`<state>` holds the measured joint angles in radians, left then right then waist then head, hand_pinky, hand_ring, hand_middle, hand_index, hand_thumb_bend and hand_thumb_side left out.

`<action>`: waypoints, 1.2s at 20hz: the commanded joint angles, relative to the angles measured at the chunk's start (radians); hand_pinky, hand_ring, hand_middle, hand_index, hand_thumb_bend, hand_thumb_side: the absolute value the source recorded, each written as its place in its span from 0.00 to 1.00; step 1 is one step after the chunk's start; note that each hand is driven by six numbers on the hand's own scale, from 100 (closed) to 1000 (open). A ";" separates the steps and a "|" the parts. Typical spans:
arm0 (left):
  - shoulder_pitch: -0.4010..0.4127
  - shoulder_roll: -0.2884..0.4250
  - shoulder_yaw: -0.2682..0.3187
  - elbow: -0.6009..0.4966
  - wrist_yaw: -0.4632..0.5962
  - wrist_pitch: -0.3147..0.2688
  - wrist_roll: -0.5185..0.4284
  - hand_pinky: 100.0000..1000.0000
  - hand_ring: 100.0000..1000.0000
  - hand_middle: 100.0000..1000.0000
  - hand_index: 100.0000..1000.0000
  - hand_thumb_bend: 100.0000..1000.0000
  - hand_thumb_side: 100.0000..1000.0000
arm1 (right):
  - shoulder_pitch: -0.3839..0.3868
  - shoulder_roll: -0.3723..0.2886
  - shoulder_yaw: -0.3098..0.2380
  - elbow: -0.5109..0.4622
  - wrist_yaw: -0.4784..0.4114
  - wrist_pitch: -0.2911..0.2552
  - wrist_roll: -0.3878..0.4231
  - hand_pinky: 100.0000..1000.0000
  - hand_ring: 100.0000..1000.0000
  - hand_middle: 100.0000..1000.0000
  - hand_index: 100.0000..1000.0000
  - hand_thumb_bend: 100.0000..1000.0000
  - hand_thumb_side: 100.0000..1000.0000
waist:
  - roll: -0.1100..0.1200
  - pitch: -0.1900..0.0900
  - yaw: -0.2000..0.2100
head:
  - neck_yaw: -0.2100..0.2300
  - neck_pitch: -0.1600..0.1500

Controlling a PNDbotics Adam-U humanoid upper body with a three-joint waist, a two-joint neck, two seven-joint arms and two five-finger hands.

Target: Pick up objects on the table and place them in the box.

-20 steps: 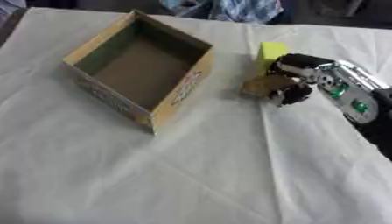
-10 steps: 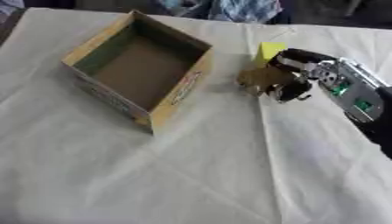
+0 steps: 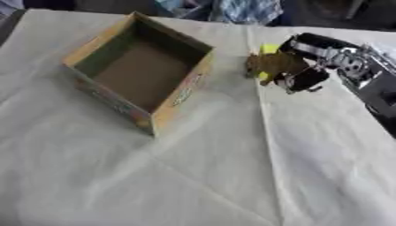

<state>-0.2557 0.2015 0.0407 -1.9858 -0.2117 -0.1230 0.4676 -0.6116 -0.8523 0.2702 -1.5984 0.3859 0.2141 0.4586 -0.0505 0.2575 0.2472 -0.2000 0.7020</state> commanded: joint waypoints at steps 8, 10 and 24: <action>-0.013 0.024 0.004 -0.014 -0.002 0.000 -0.007 0.56 0.90 1.00 0.61 0.21 1.00 | -0.143 -0.047 -0.015 -0.036 -0.052 0.005 0.043 0.55 0.48 0.33 0.51 0.00 0.00 | -0.001 -0.024 0.005 | -0.006 0.000; -0.015 0.025 0.003 -0.014 -0.001 0.000 -0.007 0.56 0.90 1.00 0.61 0.21 1.00 | -0.181 -0.033 -0.008 -0.016 -0.051 -0.001 0.058 0.55 0.49 0.34 0.51 0.00 0.00 | -0.002 -0.025 0.007 | -0.010 0.001; -0.028 0.024 -0.006 -0.014 0.007 -0.006 -0.013 0.56 0.90 1.00 0.61 0.21 1.00 | -0.479 0.197 0.047 0.222 0.066 -0.066 0.139 0.56 0.49 0.34 0.51 0.00 0.00 | 0.002 -0.003 0.023 | -0.043 -0.021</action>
<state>-0.2702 0.2107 0.0366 -1.9858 -0.2087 -0.1268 0.4585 -1.0628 -0.6620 0.3250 -1.3940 0.4325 0.1550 0.5945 -0.0528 0.2709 0.2699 -0.2378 0.6924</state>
